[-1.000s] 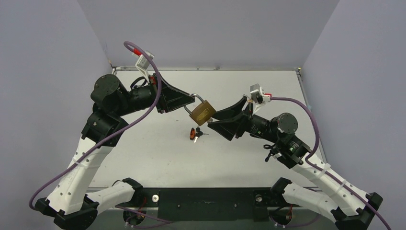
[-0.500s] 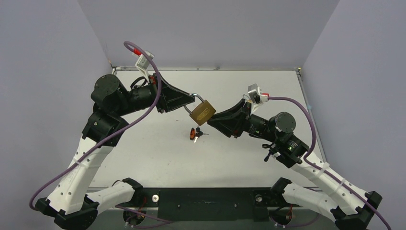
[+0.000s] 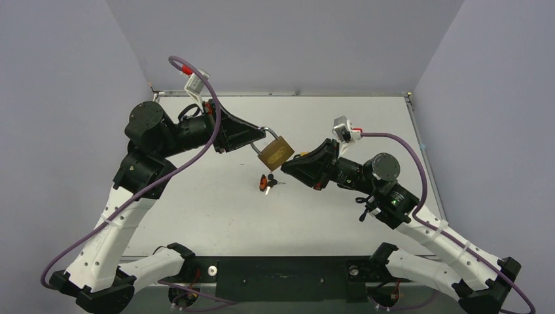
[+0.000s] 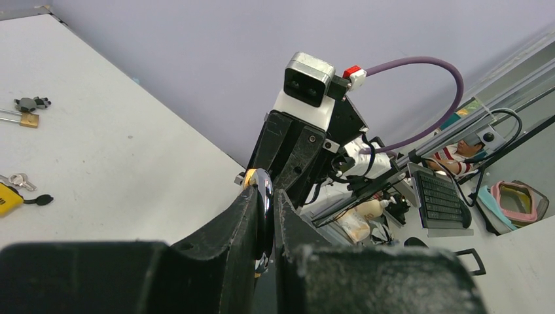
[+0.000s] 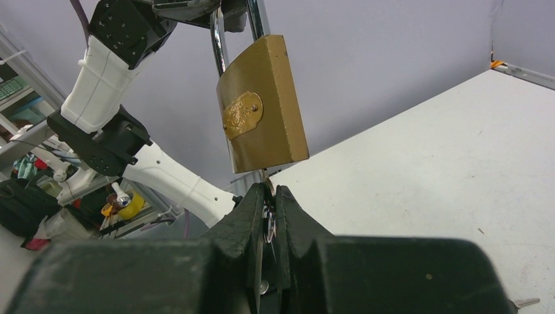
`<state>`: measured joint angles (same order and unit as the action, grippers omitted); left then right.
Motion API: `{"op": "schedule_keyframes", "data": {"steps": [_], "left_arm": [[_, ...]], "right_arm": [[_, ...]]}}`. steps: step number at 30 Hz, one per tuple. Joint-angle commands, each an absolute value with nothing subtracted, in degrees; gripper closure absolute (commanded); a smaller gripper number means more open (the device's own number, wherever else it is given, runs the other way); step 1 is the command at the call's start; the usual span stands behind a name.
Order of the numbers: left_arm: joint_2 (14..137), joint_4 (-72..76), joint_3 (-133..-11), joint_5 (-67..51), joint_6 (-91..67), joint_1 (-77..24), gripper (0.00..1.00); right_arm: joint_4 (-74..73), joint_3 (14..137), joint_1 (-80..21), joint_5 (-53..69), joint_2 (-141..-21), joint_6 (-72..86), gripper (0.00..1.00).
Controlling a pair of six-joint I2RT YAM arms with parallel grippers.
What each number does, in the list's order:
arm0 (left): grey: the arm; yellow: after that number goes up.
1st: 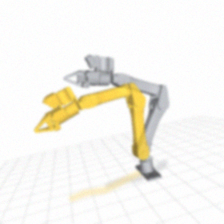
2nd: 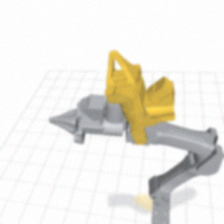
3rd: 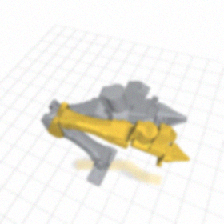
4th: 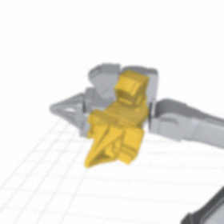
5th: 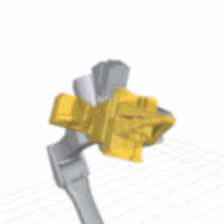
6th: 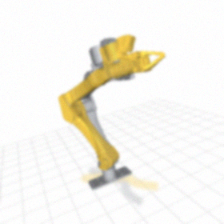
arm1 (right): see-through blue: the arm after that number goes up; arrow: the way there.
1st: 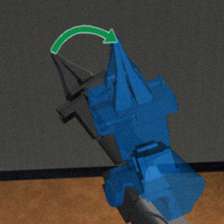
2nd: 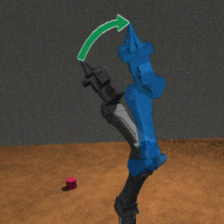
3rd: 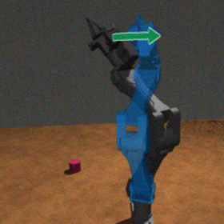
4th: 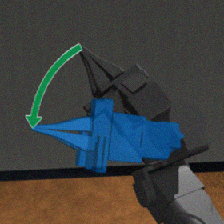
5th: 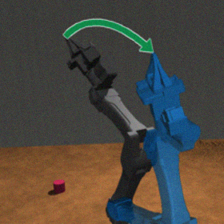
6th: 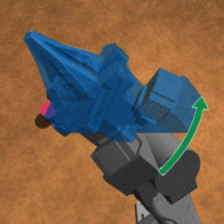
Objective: Lock with the key
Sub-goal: Lock the lock, then place the lock at the center of the board.
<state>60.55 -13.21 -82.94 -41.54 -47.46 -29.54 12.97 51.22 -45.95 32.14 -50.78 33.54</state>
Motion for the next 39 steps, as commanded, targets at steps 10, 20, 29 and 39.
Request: {"op": "schedule_keyframes", "data": {"steps": [10,20,29,39], "left_arm": [[59.34,-2.64,-85.22,-44.37,-49.51,-24.33,1.0],[59.62,1.2,-84.08,-45.81,-50.93,-22.43,1.0],[58.47,-9.34,-84.06,-41.2,-46.63,-17.35,1.0],[54.23,-36.41,-75.38,-3.86,-35.3,-17.68,1.0]], "right_arm": [[14.08,47.0,-45.21,29.89,-46.68,32.06,1.0],[15.24,43.45,-44.34,30.81,-45.57,33.14,1.0],[12.37,42.44,-43.11,28.86,-45.39,32.54,1.0],[0.19,50.33,-48.72,14.64,-55.49,28.81,1.0]]}}
